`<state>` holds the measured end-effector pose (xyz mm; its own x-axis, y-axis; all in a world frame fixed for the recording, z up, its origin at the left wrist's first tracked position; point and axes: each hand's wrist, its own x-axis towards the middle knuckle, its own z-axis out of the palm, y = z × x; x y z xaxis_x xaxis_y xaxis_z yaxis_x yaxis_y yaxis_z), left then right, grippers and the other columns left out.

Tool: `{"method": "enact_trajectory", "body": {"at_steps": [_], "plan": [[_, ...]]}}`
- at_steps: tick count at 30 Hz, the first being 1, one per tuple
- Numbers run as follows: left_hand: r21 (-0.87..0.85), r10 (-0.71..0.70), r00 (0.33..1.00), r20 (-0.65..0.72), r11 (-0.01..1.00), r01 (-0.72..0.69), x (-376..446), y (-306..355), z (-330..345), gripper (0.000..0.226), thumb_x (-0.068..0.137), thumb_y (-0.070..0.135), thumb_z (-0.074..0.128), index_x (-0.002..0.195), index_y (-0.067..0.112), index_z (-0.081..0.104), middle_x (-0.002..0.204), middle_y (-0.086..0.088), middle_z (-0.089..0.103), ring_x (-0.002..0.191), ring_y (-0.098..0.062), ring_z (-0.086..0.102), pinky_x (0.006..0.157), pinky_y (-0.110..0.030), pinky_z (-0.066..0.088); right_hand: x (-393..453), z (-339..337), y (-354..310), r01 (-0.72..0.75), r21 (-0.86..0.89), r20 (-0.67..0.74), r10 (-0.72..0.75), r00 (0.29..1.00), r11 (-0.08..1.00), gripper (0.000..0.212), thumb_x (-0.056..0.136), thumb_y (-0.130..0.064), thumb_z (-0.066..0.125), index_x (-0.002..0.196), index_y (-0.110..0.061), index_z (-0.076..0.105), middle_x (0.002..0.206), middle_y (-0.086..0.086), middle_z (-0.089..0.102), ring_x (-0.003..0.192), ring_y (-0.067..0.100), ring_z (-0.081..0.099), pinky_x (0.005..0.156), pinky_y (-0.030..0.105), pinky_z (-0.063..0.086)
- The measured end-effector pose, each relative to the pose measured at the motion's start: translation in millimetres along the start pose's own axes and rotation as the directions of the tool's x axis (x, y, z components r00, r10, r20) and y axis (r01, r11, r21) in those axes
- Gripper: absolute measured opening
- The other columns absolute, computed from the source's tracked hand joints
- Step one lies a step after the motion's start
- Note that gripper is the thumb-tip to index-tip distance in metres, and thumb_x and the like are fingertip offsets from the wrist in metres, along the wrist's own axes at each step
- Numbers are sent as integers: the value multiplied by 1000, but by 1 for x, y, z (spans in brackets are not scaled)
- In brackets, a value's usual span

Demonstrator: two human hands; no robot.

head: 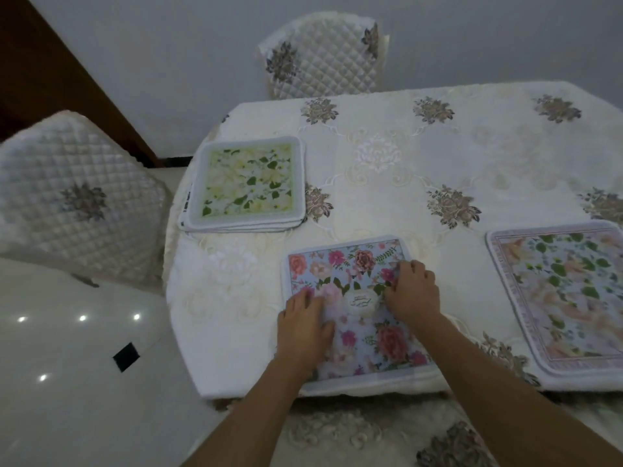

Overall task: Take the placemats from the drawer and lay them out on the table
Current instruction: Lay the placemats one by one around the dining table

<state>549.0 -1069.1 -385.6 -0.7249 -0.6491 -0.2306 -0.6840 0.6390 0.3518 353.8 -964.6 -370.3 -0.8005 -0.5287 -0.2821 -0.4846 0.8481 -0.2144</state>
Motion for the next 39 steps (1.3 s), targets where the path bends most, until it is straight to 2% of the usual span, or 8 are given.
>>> {"method": "enact_trajectory", "body": {"at_steps": [5,11,18,23,27,30,36,39], "plan": [[-113,-226,972,-62,969,219,-18,-21,-7,35,87,45,54,116,26,47,120,0,47,111,-21,47,90,-37,48,-3,4,-3,-59,37,8,59,998,998,54,86,-37,62,129,-12,41,131,15,41,120,35,39,94,45,42],[-344,-341,939,-55,889,302,-3,-20,-16,43,89,41,60,127,19,59,128,-5,54,112,-21,52,95,-37,48,-16,0,-1,-94,108,-25,98,995,990,40,86,-29,57,119,-6,51,122,19,46,113,35,43,90,45,43],[-255,-279,956,-95,935,247,32,-7,-39,42,84,34,59,124,24,64,137,-6,50,123,-29,46,101,-45,41,-41,1,20,-165,227,50,158,986,960,42,88,-35,56,116,-6,46,118,17,40,110,31,41,79,36,39],[-180,-137,990,-24,975,131,36,0,-37,47,82,45,60,126,29,59,133,0,49,123,-27,46,100,-47,42,-51,7,35,-77,66,3,77,997,995,45,90,-43,53,120,-11,45,123,14,42,113,28,42,87,38,44],[-18,4,998,64,1000,-3,7,7,-13,49,85,52,57,127,28,52,145,-2,38,132,-25,36,110,-45,33,-36,8,23,80,19,29,-81,996,997,56,90,-36,54,139,-15,37,152,11,28,136,30,31,107,46,35],[10,-79,996,42,997,79,-16,7,0,44,89,50,53,126,27,48,150,-6,30,139,-29,28,113,-47,28,-21,10,6,163,-8,76,-162,984,987,68,91,-38,57,148,-16,27,158,8,19,145,29,19,116,48,23],[19,-315,947,-70,948,317,-37,-24,-5,54,90,47,50,138,26,37,135,-9,40,125,-28,39,98,-43,42,7,10,-9,164,-69,108,-157,982,984,78,86,-42,59,150,-16,22,160,8,12,147,30,11,117,53,14],[71,-286,955,-77,954,291,-36,-34,-12,48,91,47,50,132,25,42,126,-7,46,116,-26,44,93,-40,45,6,12,-4,167,-82,96,-159,983,983,81,86,-49,56,151,-17,19,161,8,11,147,31,8,116,54,13]]}}
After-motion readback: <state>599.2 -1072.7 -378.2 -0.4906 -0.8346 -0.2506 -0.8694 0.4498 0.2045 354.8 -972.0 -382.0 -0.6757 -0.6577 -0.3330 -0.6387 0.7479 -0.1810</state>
